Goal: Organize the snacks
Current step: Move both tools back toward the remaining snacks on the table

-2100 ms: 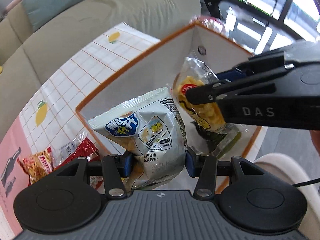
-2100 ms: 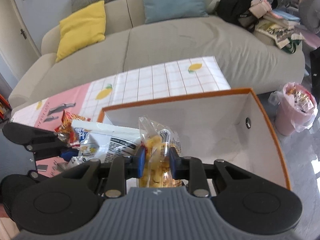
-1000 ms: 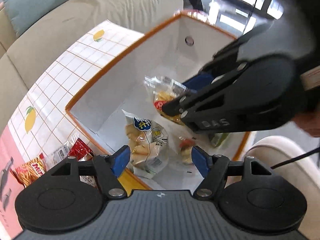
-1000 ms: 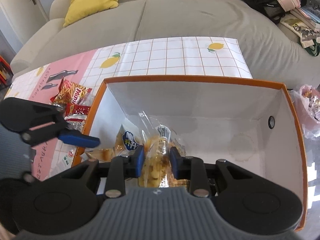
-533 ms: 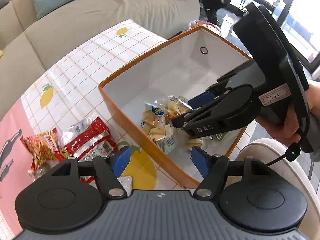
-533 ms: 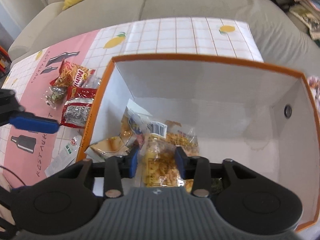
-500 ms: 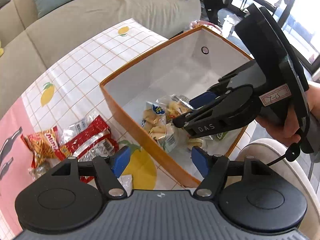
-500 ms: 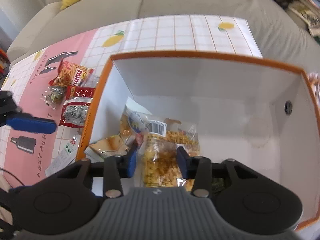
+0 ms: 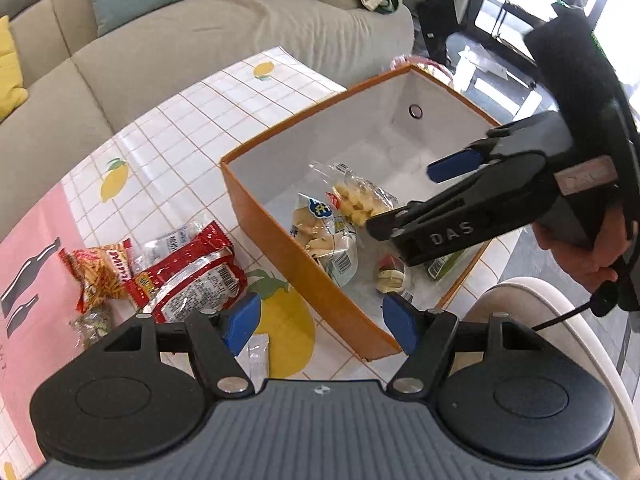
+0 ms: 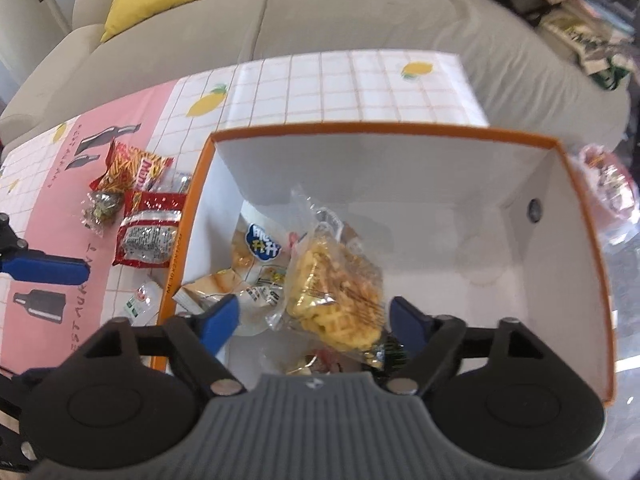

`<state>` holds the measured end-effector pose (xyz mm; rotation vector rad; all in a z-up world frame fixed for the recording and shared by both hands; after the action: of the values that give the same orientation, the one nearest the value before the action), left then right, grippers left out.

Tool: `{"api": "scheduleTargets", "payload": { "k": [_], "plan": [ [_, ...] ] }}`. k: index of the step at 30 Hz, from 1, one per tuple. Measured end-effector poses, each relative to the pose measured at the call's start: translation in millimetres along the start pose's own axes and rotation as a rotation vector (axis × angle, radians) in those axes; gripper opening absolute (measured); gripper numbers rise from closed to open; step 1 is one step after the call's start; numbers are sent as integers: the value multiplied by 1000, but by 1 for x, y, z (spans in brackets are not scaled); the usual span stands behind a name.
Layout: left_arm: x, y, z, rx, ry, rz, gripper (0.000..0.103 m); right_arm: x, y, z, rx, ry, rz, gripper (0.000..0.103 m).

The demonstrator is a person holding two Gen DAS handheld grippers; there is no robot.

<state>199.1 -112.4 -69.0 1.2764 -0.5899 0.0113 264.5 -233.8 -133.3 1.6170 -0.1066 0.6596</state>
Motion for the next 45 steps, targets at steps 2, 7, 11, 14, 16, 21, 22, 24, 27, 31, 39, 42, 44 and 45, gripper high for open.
{"api": "scheduleTargets", "payload": {
  "k": [2, 7, 11, 14, 16, 21, 22, 24, 27, 31, 39, 42, 44, 45],
  "plan": [
    [-2, 6, -3, -1, 20, 23, 82, -1, 12, -3, -39, -1, 29, 87],
    [-12, 29, -15, 20, 98, 101, 82, -4, 44, -15, -134, -3, 135, 88],
    [-23, 45, -28, 64, 149, 170, 82, -8, 69, -35, -192, -3, 247, 89],
    [-36, 55, -42, 90, 206, 207, 82, -13, 83, -58, -211, 6, 313, 89],
    [-45, 61, -52, 98, 250, 227, 82, -16, 89, -73, -225, 12, 348, 89],
    [-68, 70, -77, 107, 337, 266, 81, -26, 98, -109, -240, 37, 405, 88],
    [-73, 71, -81, 115, 345, 271, 81, -28, 99, -115, -245, 46, 414, 87],
    [-83, 71, -88, 125, 355, 270, 81, -31, 99, -129, -249, 72, 431, 85],
    [-101, 67, -98, 132, 371, 252, 80, -36, 93, -151, -236, 115, 436, 83],
    [-120, 60, -108, 141, 393, 227, 79, -42, 81, -174, -205, 155, 415, 74],
    [-141, 43, -125, 165, 407, 176, 74, -52, 46, -200, -162, 188, 345, 60],
    [-143, 38, -132, 144, 428, 168, 71, -52, 33, -205, -139, 185, 330, 55],
    [-144, 35, -135, 129, 435, 162, 71, -52, 26, -206, -126, 179, 319, 53],
    [-144, 32, -135, 123, 437, 159, 70, -52, 22, -206, -121, 173, 314, 53]
  ]
}}
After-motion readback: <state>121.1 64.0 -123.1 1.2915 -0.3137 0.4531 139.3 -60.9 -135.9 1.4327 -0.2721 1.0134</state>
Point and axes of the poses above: each gripper's, at about its wrist camera, not at the fingertips, and y roughly against the way its jaws point, z to its right, x to its top, the point moved 7 cm from there along -y, roughly the way its jaws point, and after that the axes turned 14 degrees about y, right-handed, at the moved point
